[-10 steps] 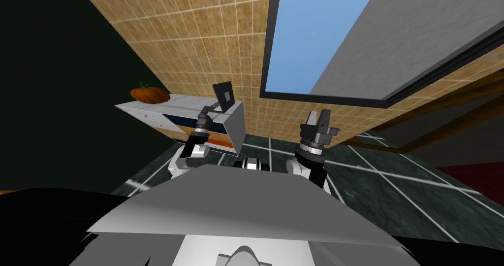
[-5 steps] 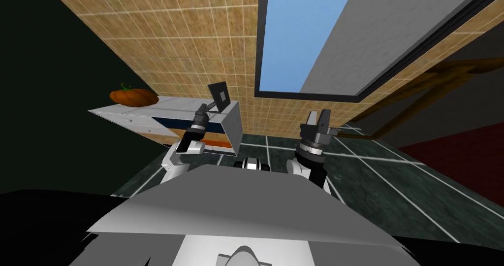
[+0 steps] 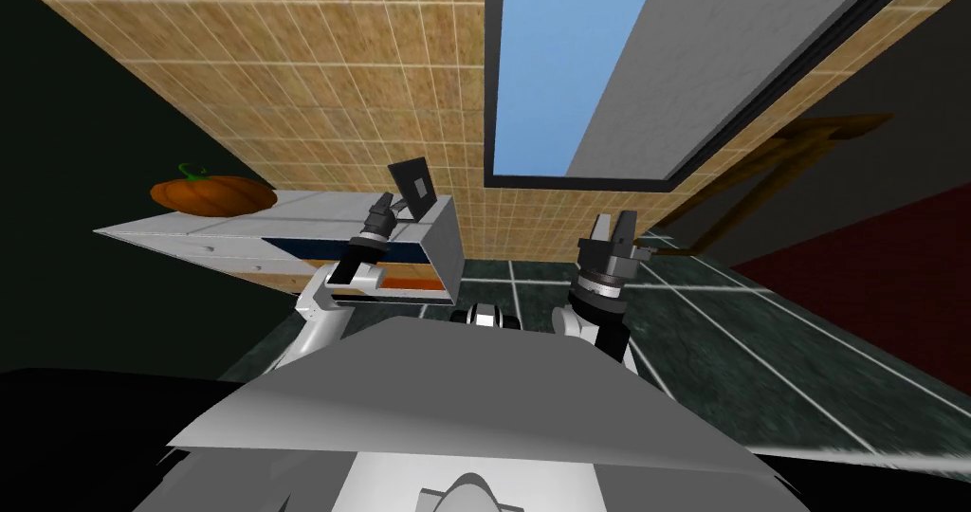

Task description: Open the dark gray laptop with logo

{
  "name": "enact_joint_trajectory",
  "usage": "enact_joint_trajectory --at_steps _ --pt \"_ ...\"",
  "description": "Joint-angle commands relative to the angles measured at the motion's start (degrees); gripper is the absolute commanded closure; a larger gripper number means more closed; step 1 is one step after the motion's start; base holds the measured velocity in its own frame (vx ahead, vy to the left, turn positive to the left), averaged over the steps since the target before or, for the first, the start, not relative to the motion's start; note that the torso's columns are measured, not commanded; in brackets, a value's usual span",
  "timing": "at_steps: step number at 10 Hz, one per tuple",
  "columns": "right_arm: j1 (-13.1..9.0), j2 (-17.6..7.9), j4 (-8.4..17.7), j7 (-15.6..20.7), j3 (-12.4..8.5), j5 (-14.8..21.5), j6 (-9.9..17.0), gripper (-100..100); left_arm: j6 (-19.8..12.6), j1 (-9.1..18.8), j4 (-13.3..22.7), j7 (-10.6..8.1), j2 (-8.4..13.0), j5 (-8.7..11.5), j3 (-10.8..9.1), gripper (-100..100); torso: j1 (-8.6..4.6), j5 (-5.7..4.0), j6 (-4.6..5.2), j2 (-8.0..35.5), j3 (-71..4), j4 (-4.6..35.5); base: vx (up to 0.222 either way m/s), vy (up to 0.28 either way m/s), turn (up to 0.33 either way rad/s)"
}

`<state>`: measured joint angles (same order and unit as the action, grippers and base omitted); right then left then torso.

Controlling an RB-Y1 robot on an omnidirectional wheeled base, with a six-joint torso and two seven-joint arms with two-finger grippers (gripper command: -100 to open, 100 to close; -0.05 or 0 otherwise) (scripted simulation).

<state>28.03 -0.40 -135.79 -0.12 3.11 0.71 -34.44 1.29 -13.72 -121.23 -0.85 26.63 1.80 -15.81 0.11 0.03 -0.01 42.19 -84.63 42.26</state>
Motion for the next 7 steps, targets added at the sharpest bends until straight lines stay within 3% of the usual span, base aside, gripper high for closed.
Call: enact_joint_trajectory --at_steps 1,3,4,6,7 --pt "0.00 0.00 0.00 0.00 0.00 0.00 0.00 0 -3.02 1.19 -0.58 -2.69 3.54 -1.19 -1.25 -100 0.03 0.01 0.01 -0.02 -0.01 -0.01 0.152 0.183 -0.200" --pt "0.01 -0.01 0.00 0.00 -0.01 0.00 0.00 0 -4.50 1.90 -0.99 -4.14 5.64 -1.84 -1.72 -100 -0.06 0.00 0.00 -0.05 -0.04 -0.03 0.145 0.146 -0.156" --pt "0.01 0.00 0.00 0.00 0.00 0.00 0.00 0 -3.94 1.48 -1.05 -3.63 4.96 -1.64 -1.63 -100 -0.29 -0.07 -0.01 0.08 0.05 0.02 0.062 0.052 -0.020" --pt "0.00 0.01 0.00 0.00 0.01 0.00 0.00 0 -6.52 1.61 -2.93 -4.69 6.24 -0.80 -2.52 -100 -0.38 -0.13 0.00 0.29 0.19 0.09 0.043 0.002 0.032" --pt "0.00 0.02 0.00 0.00 0.01 0.00 0.00 0 -5.87 1.72 -2.37 -4.45 6.05 -0.99 -2.30 -100 -0.35 -0.10 -0.01 0.33 0.21 0.09 0.007 -0.010 0.018"
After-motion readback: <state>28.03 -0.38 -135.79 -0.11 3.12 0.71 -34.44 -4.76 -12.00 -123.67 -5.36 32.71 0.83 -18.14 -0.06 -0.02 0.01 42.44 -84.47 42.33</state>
